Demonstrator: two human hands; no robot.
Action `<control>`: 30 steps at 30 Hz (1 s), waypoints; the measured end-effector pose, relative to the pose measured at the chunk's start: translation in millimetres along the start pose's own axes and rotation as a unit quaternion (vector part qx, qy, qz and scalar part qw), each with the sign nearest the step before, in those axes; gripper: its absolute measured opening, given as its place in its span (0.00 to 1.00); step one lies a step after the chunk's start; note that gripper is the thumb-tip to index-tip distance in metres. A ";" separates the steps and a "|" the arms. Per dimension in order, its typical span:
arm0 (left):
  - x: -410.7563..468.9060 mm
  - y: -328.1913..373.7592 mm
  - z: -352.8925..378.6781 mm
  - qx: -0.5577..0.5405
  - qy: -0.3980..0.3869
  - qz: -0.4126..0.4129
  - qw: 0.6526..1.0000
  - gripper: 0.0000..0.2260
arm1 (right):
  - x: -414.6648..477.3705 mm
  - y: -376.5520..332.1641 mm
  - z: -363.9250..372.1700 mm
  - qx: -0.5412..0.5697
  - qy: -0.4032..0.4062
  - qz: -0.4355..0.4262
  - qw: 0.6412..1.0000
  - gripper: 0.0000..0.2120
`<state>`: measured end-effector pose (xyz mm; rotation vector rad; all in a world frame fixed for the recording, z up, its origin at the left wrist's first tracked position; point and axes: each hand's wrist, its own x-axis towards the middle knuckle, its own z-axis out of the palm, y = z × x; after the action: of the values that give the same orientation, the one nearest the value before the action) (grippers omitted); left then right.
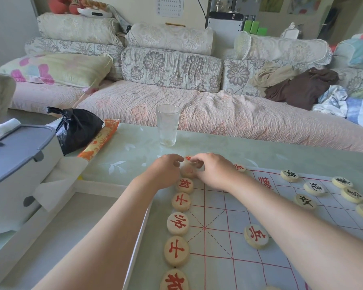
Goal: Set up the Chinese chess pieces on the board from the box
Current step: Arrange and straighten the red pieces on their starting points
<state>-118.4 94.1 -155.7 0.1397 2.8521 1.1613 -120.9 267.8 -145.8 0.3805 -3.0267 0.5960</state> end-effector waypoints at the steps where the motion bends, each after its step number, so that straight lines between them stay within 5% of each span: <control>1: 0.4 0.2 -0.4 0.015 0.002 0.000 1.000 0.19 | 0.3 0.4 -0.4 -0.005 0.006 -0.006 1.000 0.18; 5: 1.9 0.9 -1.3 0.011 0.003 -0.005 1.000 0.19 | 0.9 -3.1 0.6 -0.016 -0.009 -0.020 1.000 0.23; 30: 5.9 -9.8 1.5 0.029 0.029 0.031 0.999 0.11 | 2.2 0.0 4.1 0.014 -0.008 -0.012 1.000 0.17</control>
<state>-124.7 88.8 -163.7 0.2007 2.9536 1.1117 -123.0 265.8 -149.3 0.4241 -3.0277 0.6386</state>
